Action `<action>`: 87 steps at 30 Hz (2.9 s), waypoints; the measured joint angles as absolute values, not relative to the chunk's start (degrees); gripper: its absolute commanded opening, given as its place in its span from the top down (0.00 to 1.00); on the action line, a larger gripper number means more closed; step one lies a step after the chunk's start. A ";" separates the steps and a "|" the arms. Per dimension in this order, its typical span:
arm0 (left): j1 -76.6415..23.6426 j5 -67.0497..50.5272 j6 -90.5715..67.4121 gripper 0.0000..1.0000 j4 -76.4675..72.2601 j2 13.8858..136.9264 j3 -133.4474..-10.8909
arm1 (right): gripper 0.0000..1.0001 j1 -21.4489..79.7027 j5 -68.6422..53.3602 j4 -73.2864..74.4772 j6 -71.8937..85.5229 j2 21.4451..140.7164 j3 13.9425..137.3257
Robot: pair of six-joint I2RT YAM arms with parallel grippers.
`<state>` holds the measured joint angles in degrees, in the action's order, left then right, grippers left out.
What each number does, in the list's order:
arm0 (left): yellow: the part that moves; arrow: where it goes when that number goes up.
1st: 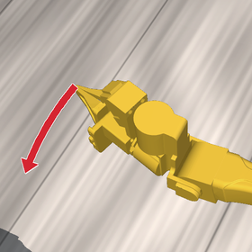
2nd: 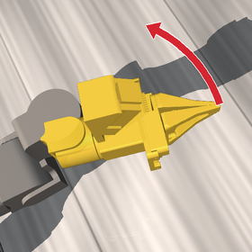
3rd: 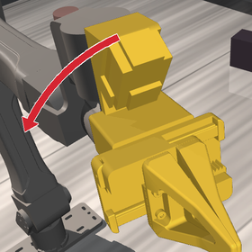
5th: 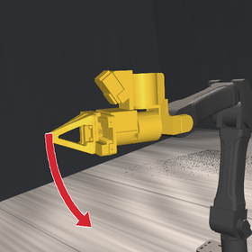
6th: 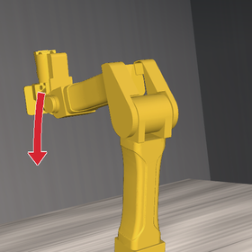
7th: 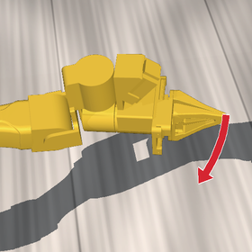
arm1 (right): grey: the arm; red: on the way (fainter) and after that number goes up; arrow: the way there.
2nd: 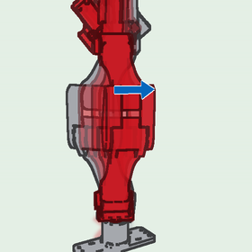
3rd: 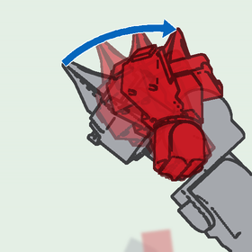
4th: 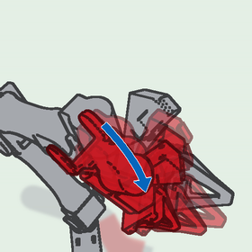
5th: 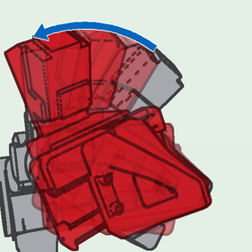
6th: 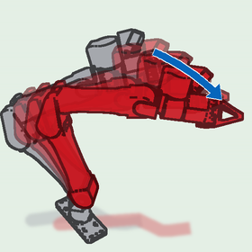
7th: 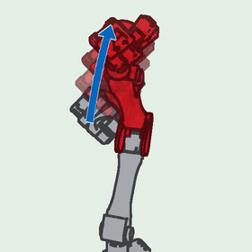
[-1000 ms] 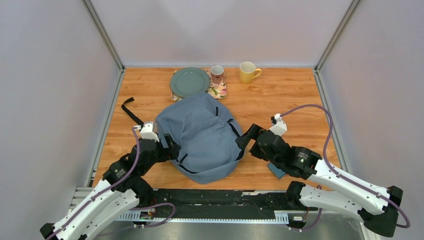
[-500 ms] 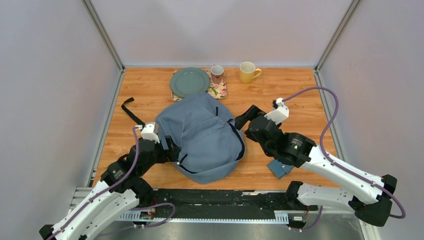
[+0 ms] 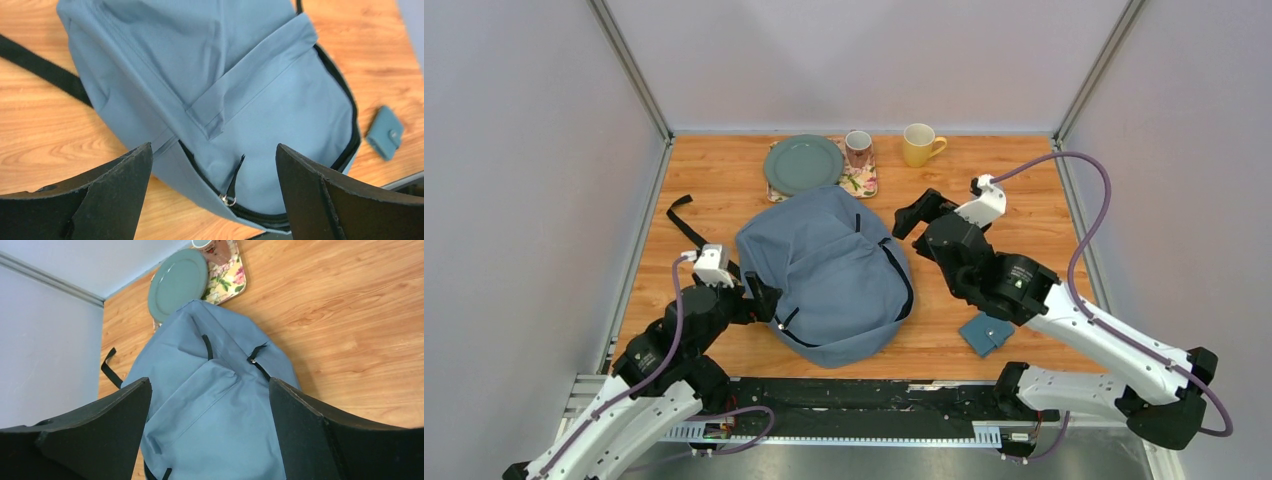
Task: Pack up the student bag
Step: Zip the student bag at the center of the board.
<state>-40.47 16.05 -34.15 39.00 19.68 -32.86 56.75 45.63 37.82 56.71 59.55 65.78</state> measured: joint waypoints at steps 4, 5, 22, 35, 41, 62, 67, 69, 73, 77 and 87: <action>-40.47 16.62 -34.20 0.01 35.35 14.33 -29.06 | 0.14 56.69 40.77 34.87 55.37 61.56 64.75; -40.47 16.62 -34.22 0.01 34.96 13.98 -28.45 | 0.14 56.64 38.11 33.32 55.16 62.00 63.20; -40.47 19.55 -40.40 0.03 32.12 8.91 -19.05 | 0.09 56.64 12.47 25.39 47.97 66.70 55.64; -40.47 19.62 -39.27 0.01 31.83 15.31 -19.68 | 0.08 56.64 15.57 23.53 46.65 59.77 54.15; -40.47 19.44 -38.68 0.01 30.72 15.75 -19.66 | 0.09 56.60 15.73 23.27 47.64 59.51 53.63; -40.47 19.66 -40.51 0.04 27.92 16.49 -18.35 | 0.37 63.35 5.89 19.92 58.26 73.38 51.11; -40.47 22.33 -42.83 0.04 29.85 16.10 -17.32 | 0.39 65.17 6.37 19.31 58.52 74.17 51.77; -40.47 23.09 -43.35 0.04 30.59 17.02 -17.30 | 0.39 65.60 6.44 18.44 58.74 74.30 51.77; -40.47 24.01 -43.86 0.09 31.46 20.23 -17.30 | 0.39 66.28 7.27 17.89 59.55 75.09 51.81; -40.47 24.60 -44.66 0.21 31.20 21.15 -17.23 | 0.41 67.55 9.72 18.24 61.80 75.61 51.92; -40.47 25.21 -45.06 0.24 27.57 20.64 -14.90 | 0.43 73.93 19.11 23.14 70.63 80.18 58.11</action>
<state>-40.47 25.21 -45.06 27.57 20.64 -14.90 73.93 19.11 23.14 70.63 80.18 58.11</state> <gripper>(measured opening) 0.747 0.572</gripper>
